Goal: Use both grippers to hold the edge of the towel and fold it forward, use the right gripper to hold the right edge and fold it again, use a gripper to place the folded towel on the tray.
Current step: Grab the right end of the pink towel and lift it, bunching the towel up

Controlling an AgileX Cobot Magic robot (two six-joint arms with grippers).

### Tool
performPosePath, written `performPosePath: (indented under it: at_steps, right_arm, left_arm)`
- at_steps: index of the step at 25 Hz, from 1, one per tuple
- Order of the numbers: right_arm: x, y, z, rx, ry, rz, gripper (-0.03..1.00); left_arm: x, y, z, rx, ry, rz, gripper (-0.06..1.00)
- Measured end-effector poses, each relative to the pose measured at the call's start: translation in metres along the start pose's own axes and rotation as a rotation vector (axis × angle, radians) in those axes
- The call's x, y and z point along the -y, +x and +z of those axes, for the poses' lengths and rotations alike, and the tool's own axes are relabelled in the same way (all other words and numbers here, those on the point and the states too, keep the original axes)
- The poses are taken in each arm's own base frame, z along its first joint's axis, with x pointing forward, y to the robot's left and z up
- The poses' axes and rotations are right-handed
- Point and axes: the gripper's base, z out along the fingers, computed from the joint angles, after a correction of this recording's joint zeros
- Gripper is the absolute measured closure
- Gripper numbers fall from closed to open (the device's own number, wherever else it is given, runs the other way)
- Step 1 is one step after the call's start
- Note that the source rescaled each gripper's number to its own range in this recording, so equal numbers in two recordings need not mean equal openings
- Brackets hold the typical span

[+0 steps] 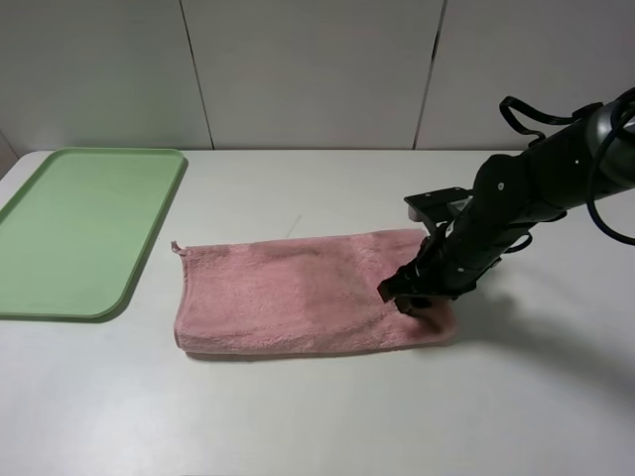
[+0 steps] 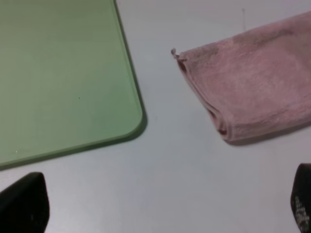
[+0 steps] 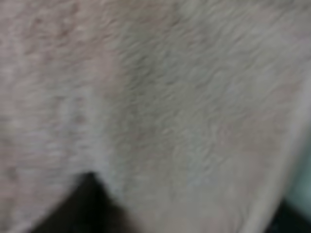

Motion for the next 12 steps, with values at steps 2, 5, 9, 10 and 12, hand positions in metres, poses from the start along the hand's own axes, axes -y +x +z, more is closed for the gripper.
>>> performPosePath:
  at_steps: [2, 5, 9, 10, 12]
  right_arm:
    - [-0.0007, 0.0010, 0.0003, -0.011, -0.008, 0.027, 0.69]
    - [-0.0015, 0.0011, 0.0005, -0.020, -0.016, 0.046, 0.88]
    - [-0.0016, 0.0008, 0.0003, -0.021, -0.017, 0.048, 0.88]
    - [-0.0016, 0.0008, 0.0003, -0.021, -0.016, 0.047, 0.88]
    - [-0.0014, 0.0008, 0.0003, -0.022, -0.015, 0.043, 0.88]
  left_arm:
    - [0.0000, 0.0000, 0.0000, 0.000, 0.000, 0.000, -0.06]
    - [0.0000, 0.0000, 0.0000, 0.000, 0.000, 0.000, -0.06]
    - [0.0000, 0.0000, 0.0000, 0.000, 0.000, 0.000, -0.06]
    - [0.0000, 0.0000, 0.0000, 0.000, 0.000, 0.000, -0.06]
    - [0.0000, 0.0000, 0.0000, 0.000, 0.000, 0.000, -0.06]
